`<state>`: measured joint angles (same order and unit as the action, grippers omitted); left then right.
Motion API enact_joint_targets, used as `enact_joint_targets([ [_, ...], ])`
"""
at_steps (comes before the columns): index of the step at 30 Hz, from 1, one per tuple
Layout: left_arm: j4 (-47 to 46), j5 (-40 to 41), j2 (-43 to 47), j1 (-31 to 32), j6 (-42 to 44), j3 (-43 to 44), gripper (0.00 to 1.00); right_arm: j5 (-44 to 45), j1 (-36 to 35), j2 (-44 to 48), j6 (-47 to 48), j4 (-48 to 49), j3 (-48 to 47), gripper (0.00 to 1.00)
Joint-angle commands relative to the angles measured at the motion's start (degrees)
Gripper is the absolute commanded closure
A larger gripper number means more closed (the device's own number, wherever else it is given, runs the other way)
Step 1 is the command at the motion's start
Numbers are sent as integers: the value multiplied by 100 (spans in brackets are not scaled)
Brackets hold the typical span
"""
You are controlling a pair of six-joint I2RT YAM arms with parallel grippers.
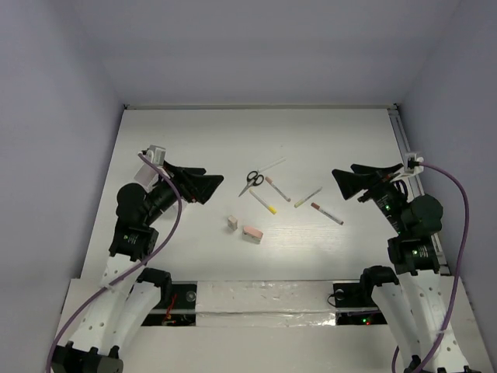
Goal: Sort the stationery into containers
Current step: Pick up the stationery from the center of the board.
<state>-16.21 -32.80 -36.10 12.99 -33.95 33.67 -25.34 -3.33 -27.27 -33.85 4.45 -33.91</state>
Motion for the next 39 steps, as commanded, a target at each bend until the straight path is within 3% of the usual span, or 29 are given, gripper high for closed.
enact_joint_targets([
  [1, 91, -104, 129, 1, -40, -325, 1, -76, 43, -7, 62, 214, 60, 0],
  [4, 529, 428, 24, 211, 64, -370, 1, -146, 43, -51, 62, 232, 86, 0],
  [12, 1585, 3505, -819, 2450, 310, 16, 1, -418, 43, -551, 27, 197, 148, 0],
  [16, 1761, 4525, -1258, 2953, 232, -27, 1, -507, 43, -859, 132, 100, 78, 0],
  [23, 1980, 5555, -2304, 3849, 100, 262, 1, -463, -9, -745, 168, 399, 341, 0],
  [33, 1621, 5670, -3201, 3851, 126, 113, 1, -665, -9, -613, 150, 469, 473, 0],
  [39, 1401, 5644, -3430, 3851, 205, 79, 10, -665, -9, -587, 159, 469, 499, 0],
])
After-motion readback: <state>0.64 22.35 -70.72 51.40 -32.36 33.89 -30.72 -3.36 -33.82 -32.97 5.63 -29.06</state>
